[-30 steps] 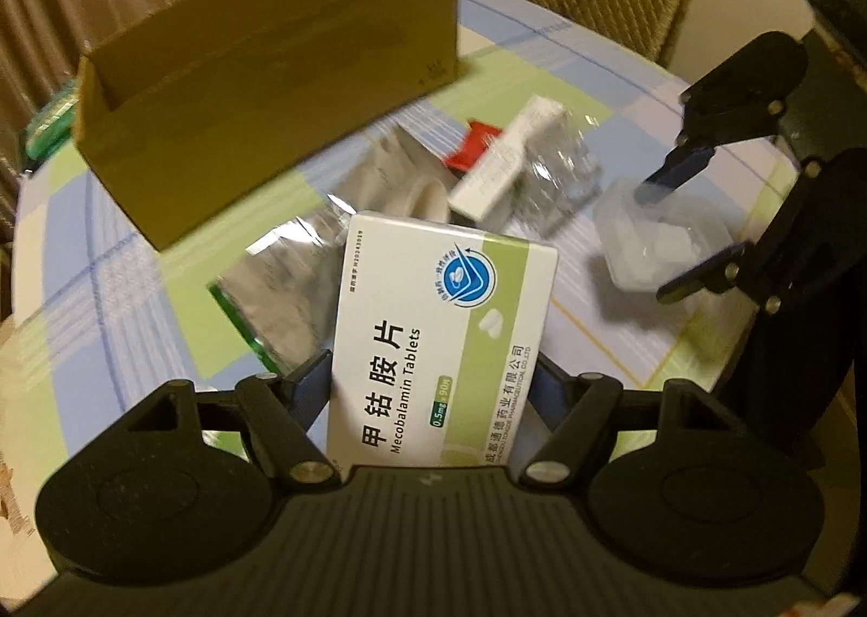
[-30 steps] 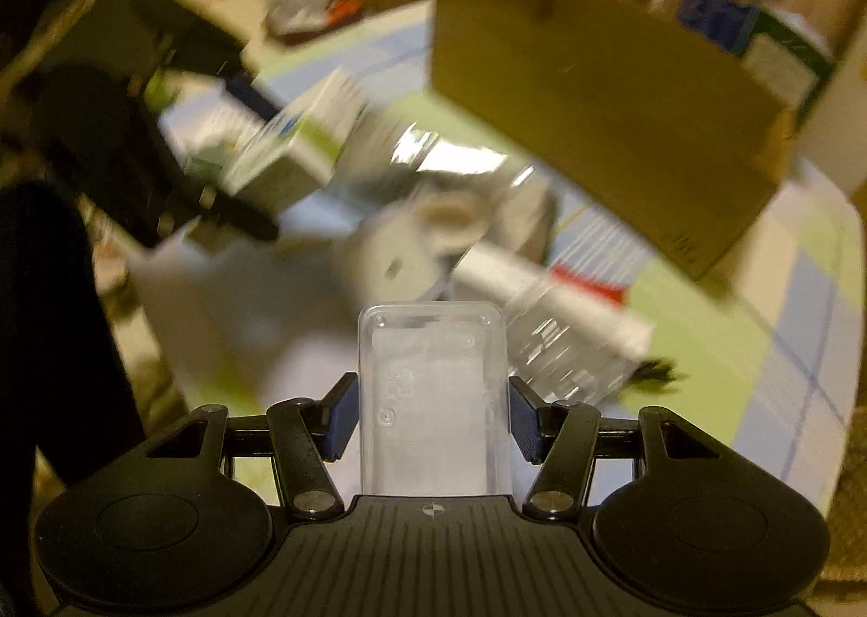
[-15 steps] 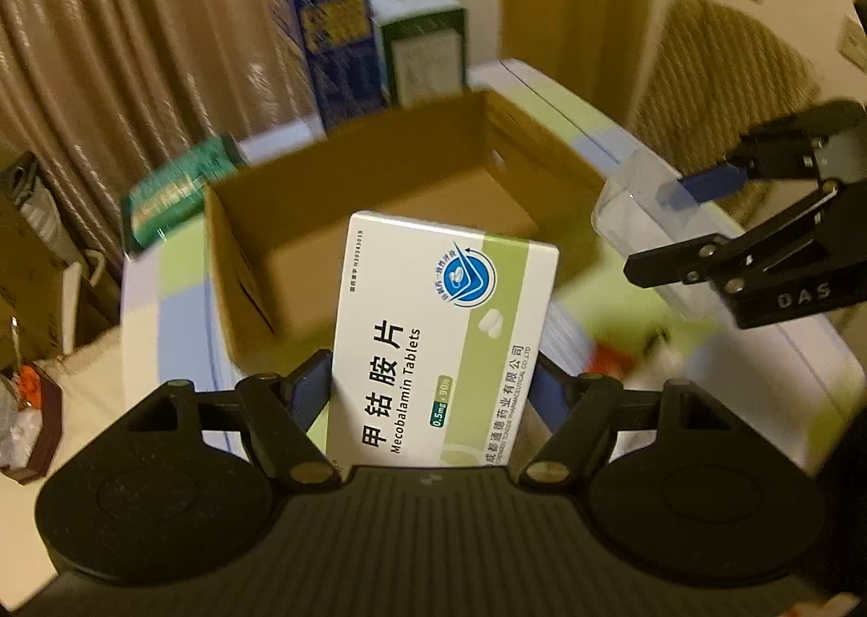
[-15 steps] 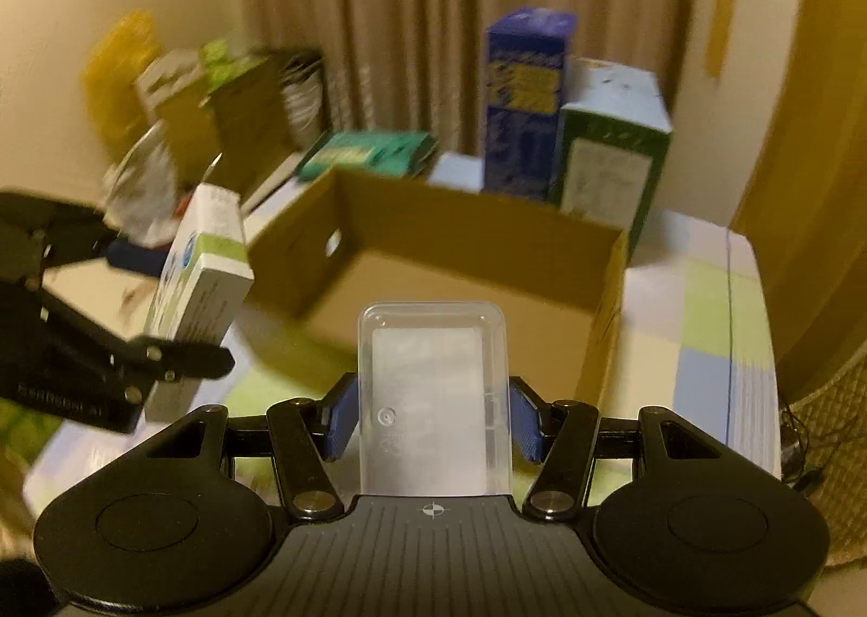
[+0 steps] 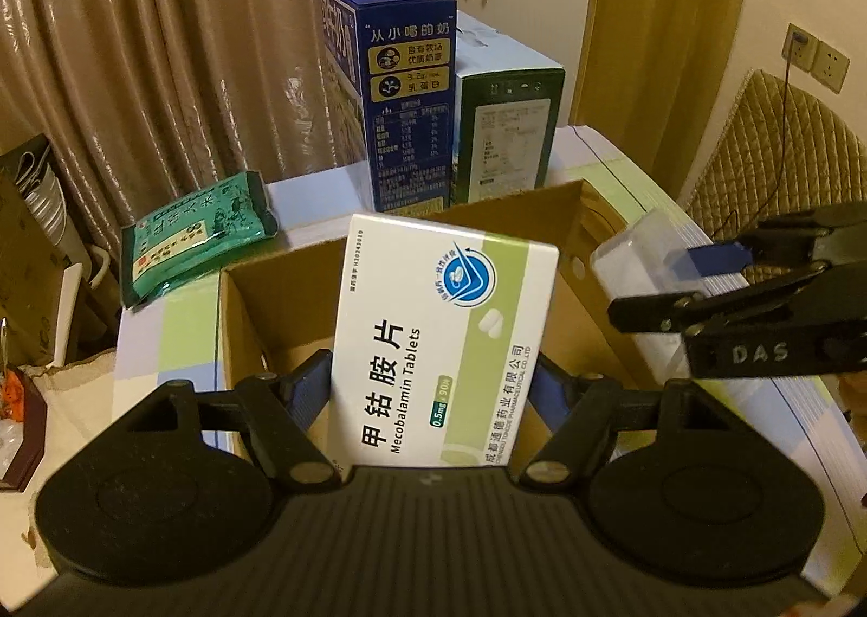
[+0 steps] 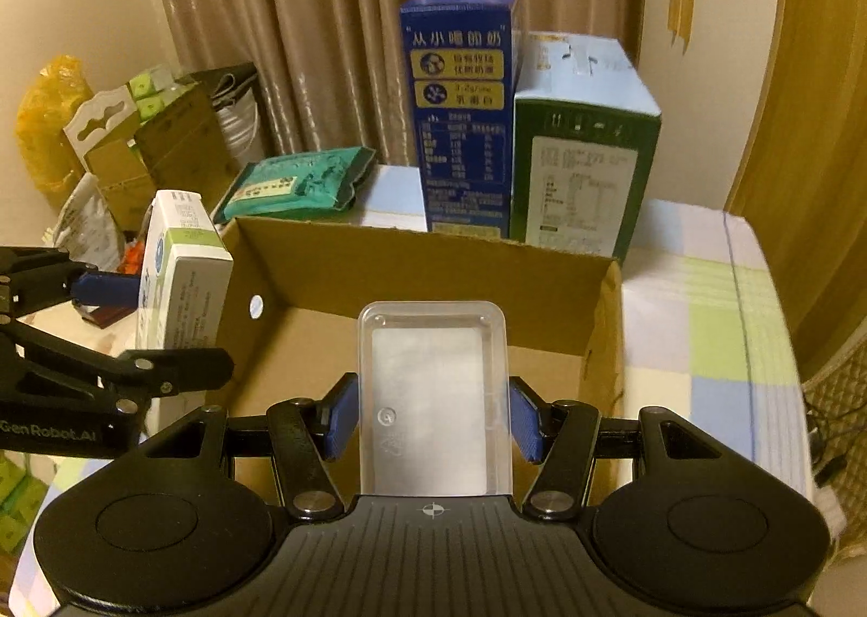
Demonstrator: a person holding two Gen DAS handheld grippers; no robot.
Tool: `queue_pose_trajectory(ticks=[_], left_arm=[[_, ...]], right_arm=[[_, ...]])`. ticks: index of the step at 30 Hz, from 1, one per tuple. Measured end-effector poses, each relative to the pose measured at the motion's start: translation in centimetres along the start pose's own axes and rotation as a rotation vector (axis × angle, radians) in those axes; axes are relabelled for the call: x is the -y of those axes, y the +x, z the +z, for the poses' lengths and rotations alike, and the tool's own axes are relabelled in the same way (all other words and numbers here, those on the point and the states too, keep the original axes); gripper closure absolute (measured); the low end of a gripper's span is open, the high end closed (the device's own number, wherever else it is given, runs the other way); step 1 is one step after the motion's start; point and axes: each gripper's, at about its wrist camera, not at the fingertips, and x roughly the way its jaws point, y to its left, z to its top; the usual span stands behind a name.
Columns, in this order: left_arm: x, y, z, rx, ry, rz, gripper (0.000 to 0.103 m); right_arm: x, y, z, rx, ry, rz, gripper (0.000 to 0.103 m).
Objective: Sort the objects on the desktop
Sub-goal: 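Carry both held items into the cardboard box and open both tools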
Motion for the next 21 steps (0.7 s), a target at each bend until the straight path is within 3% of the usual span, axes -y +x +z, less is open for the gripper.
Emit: queue_pose_trajectory(ticks=[9, 15, 21], left_arm=[[-0.7, 2.2, -1.1, -0.005, -0.033, -0.001, 0.025], [-0.9, 1.2, -2.6, 0.0, -0.048, -0.005, 0.025], [-1.0, -0.8, -3.6, 0.012, -0.045, 0.008, 0.023]], right_arm=[[1.0, 2.3, -0.7, -0.014, 0.029, 0.01, 0.048], [1.4, 1.4, -1.4, 0.015, 0.038, 0.007, 0.025], [1.0, -1.5, -1.8, 0.049, 0.025, -0.01, 0.023]])
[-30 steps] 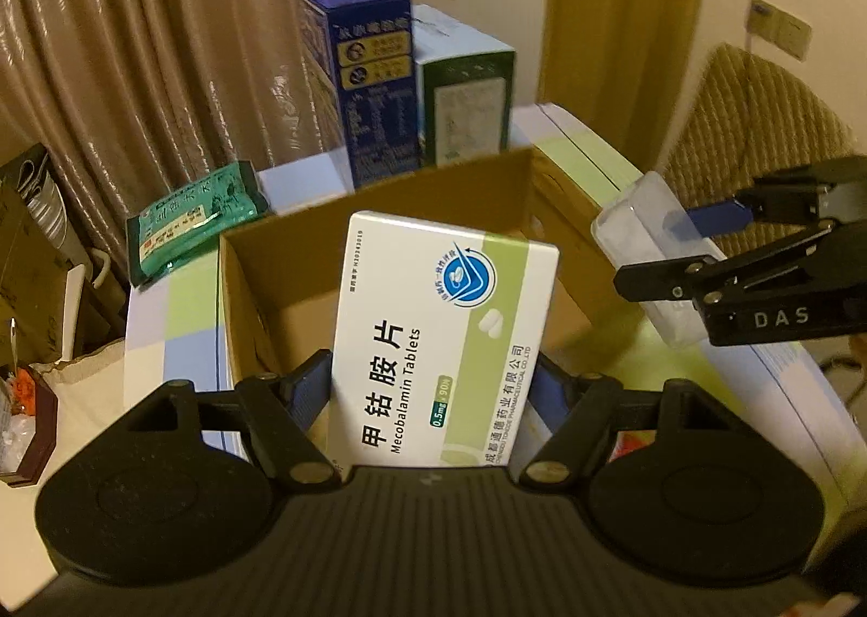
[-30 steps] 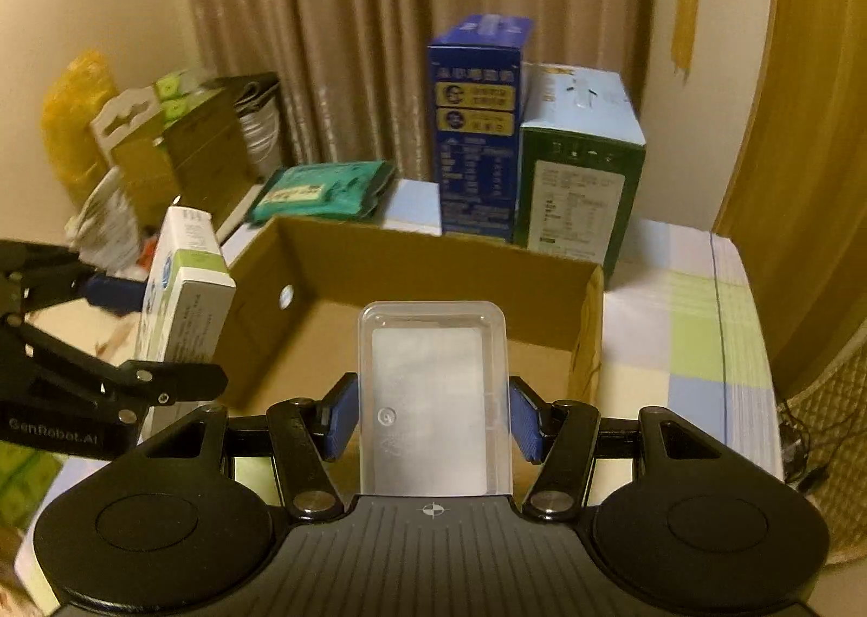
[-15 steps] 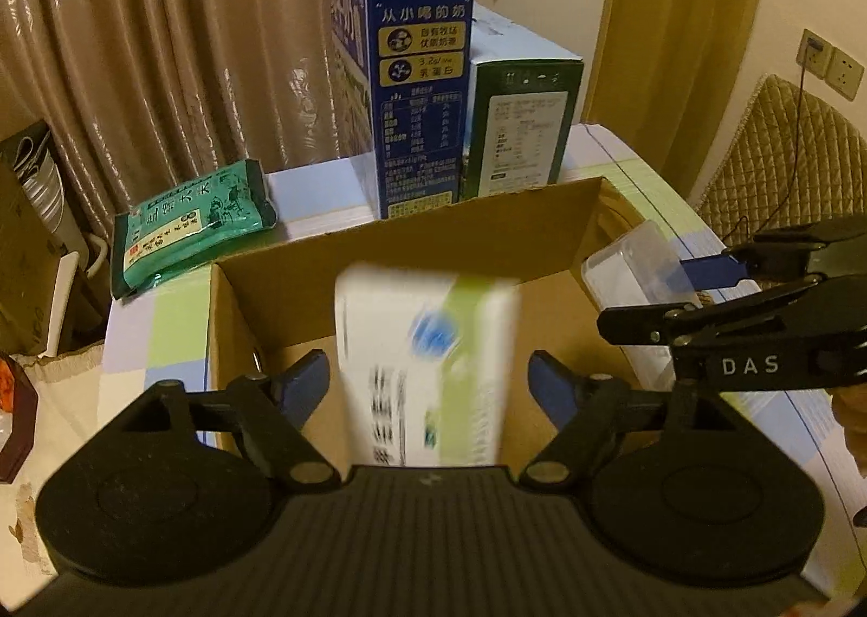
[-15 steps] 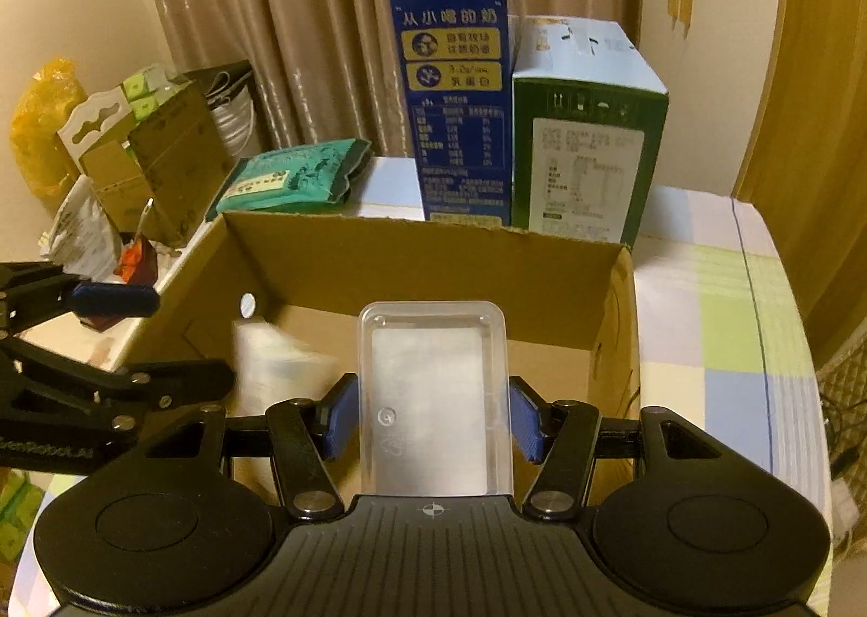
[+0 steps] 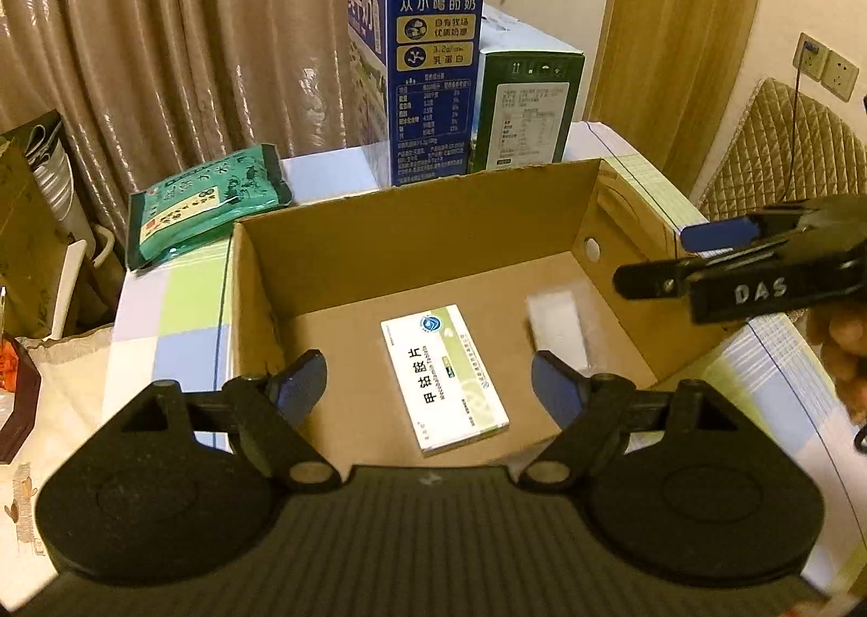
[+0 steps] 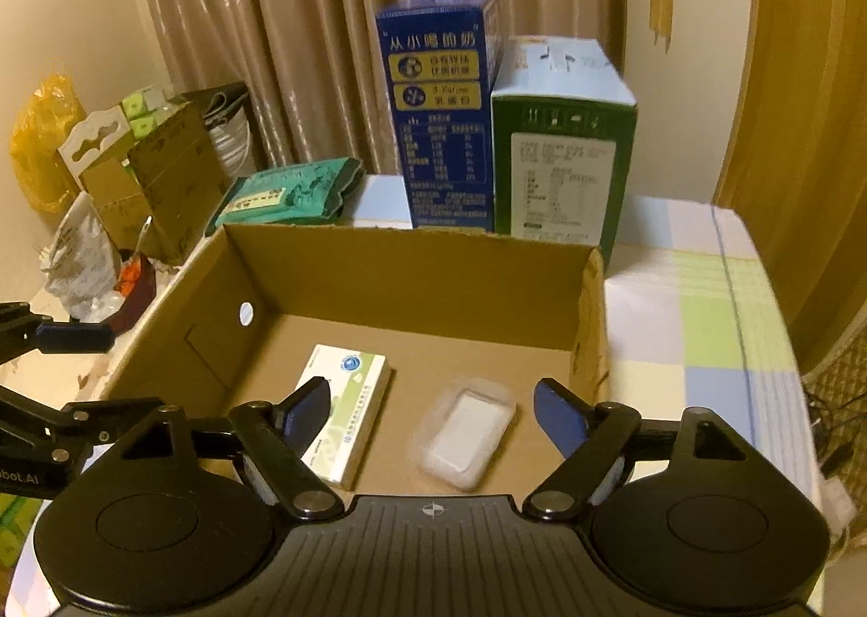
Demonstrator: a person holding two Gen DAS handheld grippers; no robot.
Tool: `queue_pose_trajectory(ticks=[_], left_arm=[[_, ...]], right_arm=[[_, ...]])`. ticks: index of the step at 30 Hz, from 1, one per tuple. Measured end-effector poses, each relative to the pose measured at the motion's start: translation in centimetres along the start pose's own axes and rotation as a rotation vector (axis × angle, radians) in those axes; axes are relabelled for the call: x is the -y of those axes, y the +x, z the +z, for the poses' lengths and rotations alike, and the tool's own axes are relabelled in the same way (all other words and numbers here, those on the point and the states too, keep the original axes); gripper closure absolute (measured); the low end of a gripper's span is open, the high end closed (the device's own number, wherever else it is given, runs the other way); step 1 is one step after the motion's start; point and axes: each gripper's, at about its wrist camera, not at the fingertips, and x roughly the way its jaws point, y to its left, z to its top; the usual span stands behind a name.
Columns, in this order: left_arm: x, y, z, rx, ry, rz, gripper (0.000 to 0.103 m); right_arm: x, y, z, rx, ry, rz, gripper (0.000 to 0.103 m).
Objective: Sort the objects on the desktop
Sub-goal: 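Carry both held items into the cardboard box and open both tools, then move both tools back over the table toward the remaining items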
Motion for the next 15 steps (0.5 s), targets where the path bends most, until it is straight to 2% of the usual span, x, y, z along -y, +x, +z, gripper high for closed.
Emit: queue_pose_trajectory(ticks=[8, 15], left_arm=[[0.0, -3.9, -1.4, 0.01, -0.001, 0.007, 0.022], [0.2, -8.3, -4.6, 0.014, -0.008, 0.017, 0.02]], right_arm=[[-2.1, -5.5, -1.7, 0.043, -0.017, 0.015, 0.018], [-4.5, -10.5, -6.3, 0.047, 0.005, 0.046, 0.013]])
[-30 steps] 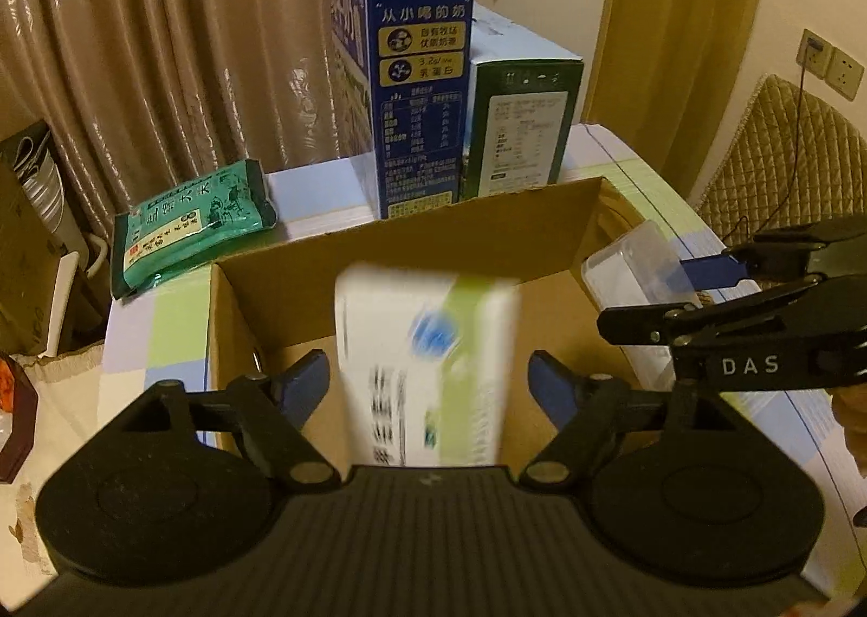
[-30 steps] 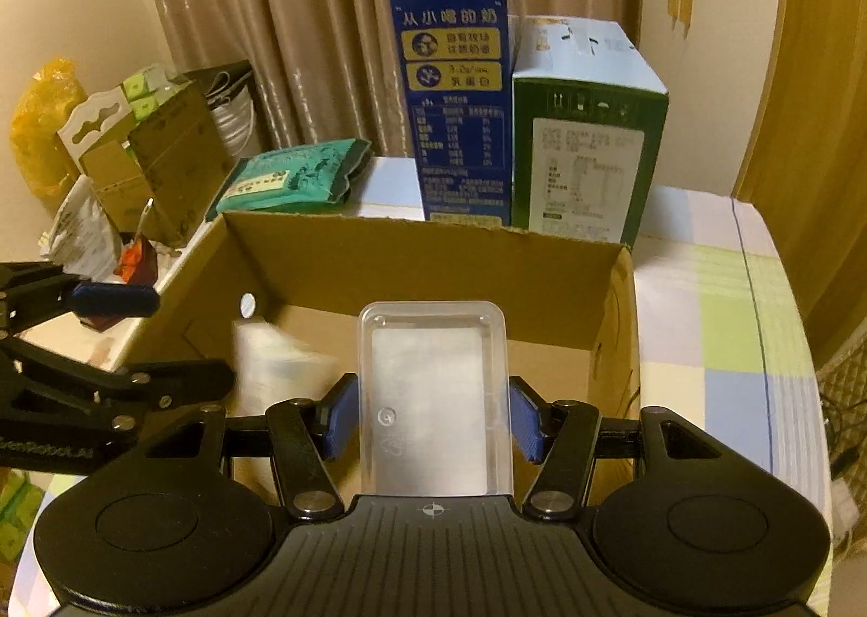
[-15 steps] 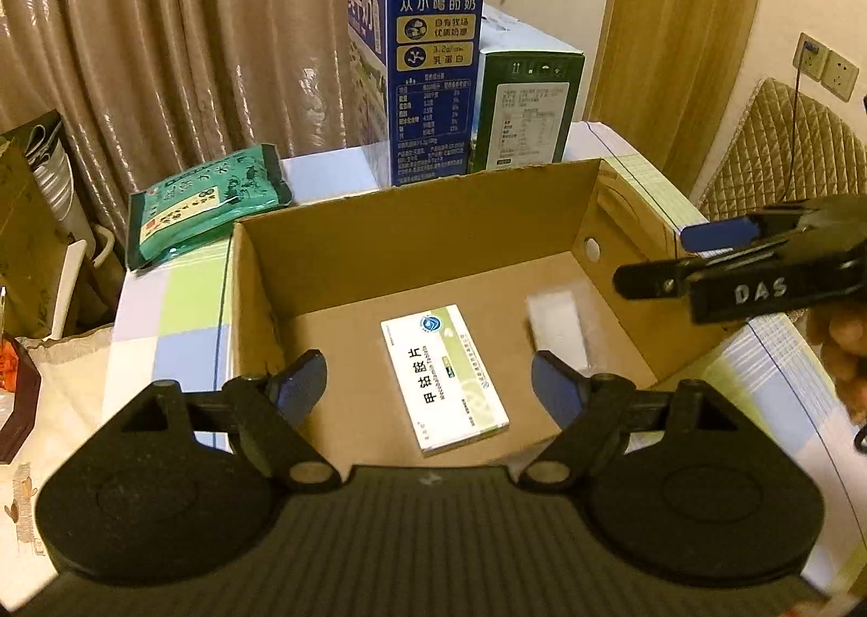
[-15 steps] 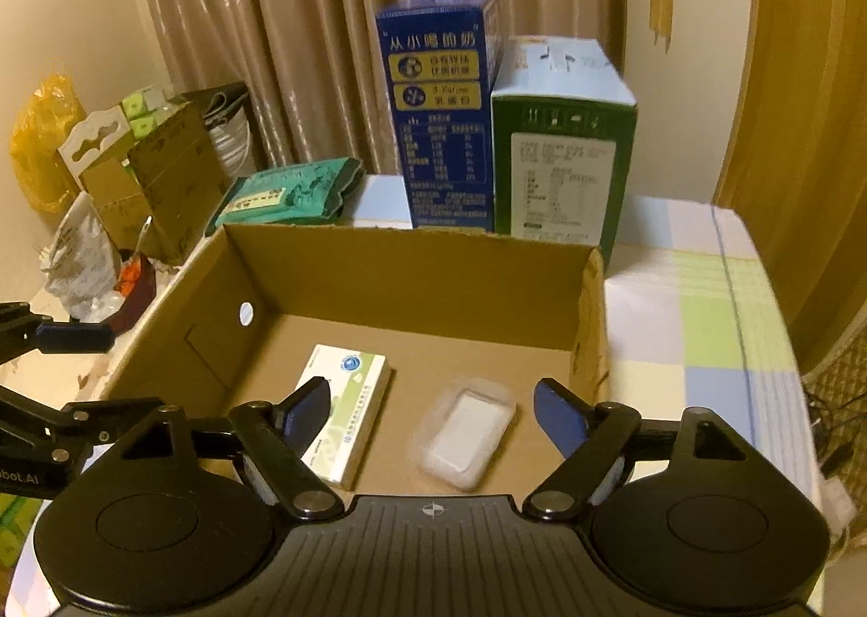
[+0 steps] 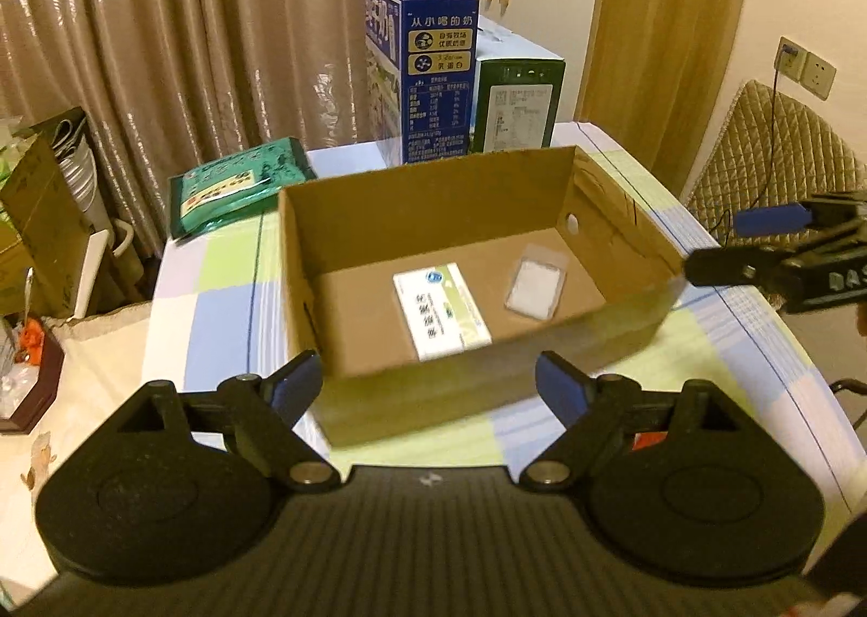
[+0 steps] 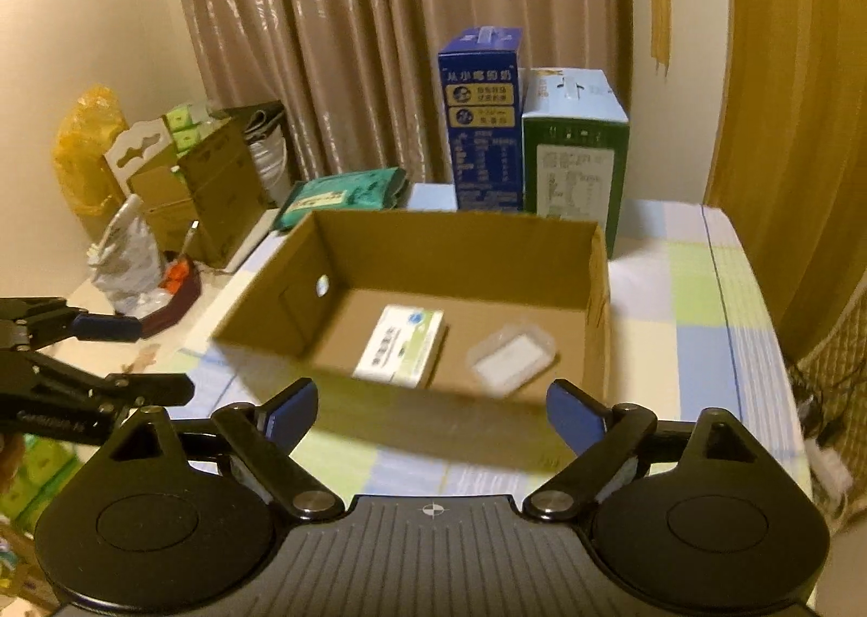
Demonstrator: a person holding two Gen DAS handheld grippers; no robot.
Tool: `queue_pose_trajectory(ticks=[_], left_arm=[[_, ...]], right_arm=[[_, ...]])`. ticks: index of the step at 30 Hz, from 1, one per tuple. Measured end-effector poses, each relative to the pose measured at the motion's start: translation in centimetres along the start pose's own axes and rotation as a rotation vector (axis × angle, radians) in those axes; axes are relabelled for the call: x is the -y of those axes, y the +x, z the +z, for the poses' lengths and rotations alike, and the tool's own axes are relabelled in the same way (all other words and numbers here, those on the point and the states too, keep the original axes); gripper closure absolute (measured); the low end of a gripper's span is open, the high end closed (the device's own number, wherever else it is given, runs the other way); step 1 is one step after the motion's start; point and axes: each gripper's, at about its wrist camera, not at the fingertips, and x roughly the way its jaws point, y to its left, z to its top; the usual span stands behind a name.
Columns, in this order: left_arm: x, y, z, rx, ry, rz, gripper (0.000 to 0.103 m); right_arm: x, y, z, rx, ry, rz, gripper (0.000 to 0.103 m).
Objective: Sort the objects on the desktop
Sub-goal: 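Move both tools back over the table toward the remaining items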
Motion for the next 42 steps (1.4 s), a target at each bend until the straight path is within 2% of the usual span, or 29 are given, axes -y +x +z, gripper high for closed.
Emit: queue_pose_trajectory(ticks=[4, 10, 13, 21, 28, 42], left_arm=[[-0.3, -2.2, -2.5, -0.012, 0.004, 0.01, 0.018], [-0.6, -4.7, -7.4, -0.051, 0.026, 0.022, 0.017], [-0.9, -5.7, -9.9, -0.07, 0.037, 0.019, 0.017], [-1.9, -6.8, -15.1, -0.108, 0.033, 0.024, 0.013], [-2.9, -7.1, -17.5, -0.129, 0.029, 0.032, 0.013], [-3.9, -6.0, -19.1, -0.173, 0.071, 0.028, 0.012]], right_arm=[[-1.3, -2.5, -3.2, 0.006, 0.027, 0.012, 0.006], [-2.6, -4.5, -8.3, -0.015, 0.097, 0.017, 0.002], [-3.2, -4.6, -10.7, -0.044, 0.167, 0.047, 0.002], [-5.2, -3.8, -14.4, -0.089, 0.225, 0.052, 0.002], [-5.8, -2.8, -16.4, -0.116, 0.251, 0.037, 0.002], [-5.9, -1.1, -17.8, -0.171, 0.284, 0.013, 0.002]])
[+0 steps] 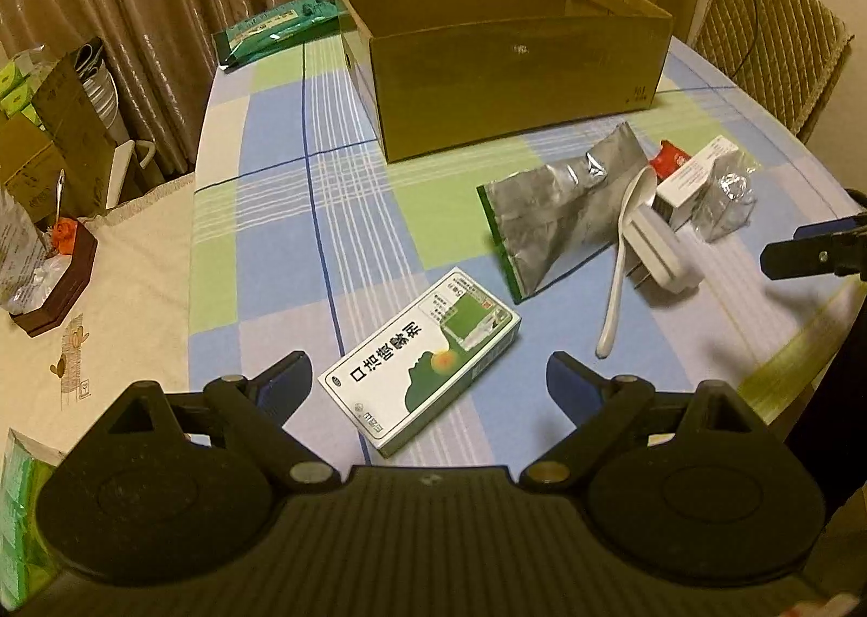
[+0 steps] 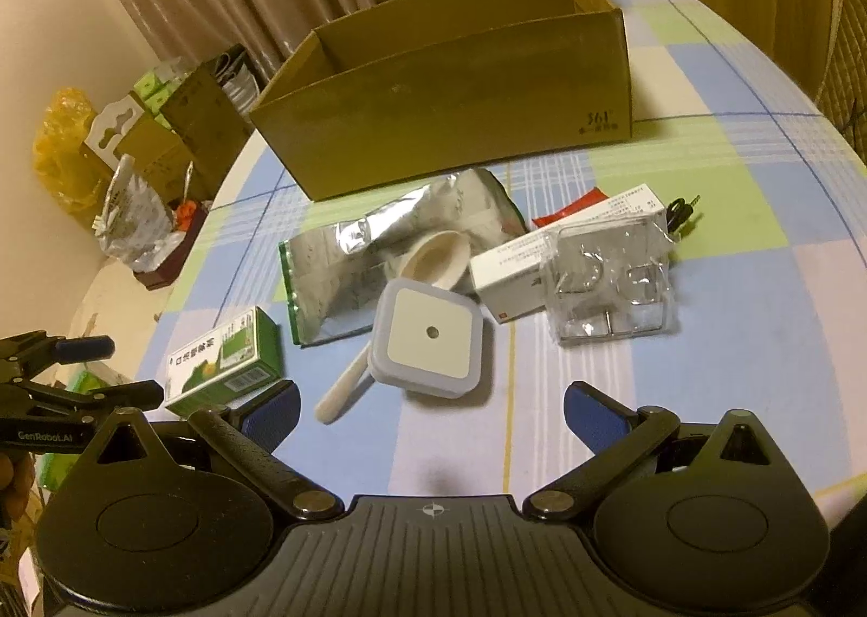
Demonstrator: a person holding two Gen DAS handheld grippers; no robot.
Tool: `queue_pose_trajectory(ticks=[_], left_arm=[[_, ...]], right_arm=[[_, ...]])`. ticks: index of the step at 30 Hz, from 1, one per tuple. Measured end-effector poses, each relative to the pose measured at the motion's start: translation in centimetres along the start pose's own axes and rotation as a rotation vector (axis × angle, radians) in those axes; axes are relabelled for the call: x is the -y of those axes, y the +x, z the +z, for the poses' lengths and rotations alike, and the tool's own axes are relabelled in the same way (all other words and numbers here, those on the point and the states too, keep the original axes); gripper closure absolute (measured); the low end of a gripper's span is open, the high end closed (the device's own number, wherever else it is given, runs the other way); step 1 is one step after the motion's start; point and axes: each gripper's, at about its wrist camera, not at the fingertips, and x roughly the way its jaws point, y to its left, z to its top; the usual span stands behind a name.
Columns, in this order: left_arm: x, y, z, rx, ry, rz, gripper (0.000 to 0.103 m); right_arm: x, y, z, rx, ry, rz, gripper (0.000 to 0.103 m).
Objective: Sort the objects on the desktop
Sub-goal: 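Move both tools back over the table toward the remaining items, then grasp the green-white medicine box with the left tool while the right tool grasps the white night light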
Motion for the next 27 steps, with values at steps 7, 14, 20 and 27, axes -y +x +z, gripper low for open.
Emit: queue_pose_trajectory(ticks=[7, 14, 20, 27], left_arm=[[-0.4, 0.8, -0.3, -0.016, 0.001, -0.002, 0.012], [-0.8, 1.6, -0.4, -0.029, 0.022, 0.003, 0.012], [-1.5, 2.2, -0.3, -0.038, 0.038, 0.011, 0.012], [-2.0, 3.3, -0.5, -0.056, 0.082, 0.009, 0.011]], right_arm=[[0.0, 0.7, 0.0, -0.014, 0.002, -0.005, 0.002], [-0.2, 1.7, 0.0, -0.032, 0.001, -0.006, 0.002], [-0.3, 2.8, -0.1, -0.049, 0.001, -0.003, 0.002], [-0.2, 4.0, -0.4, -0.042, 0.007, 0.015, 0.002]])
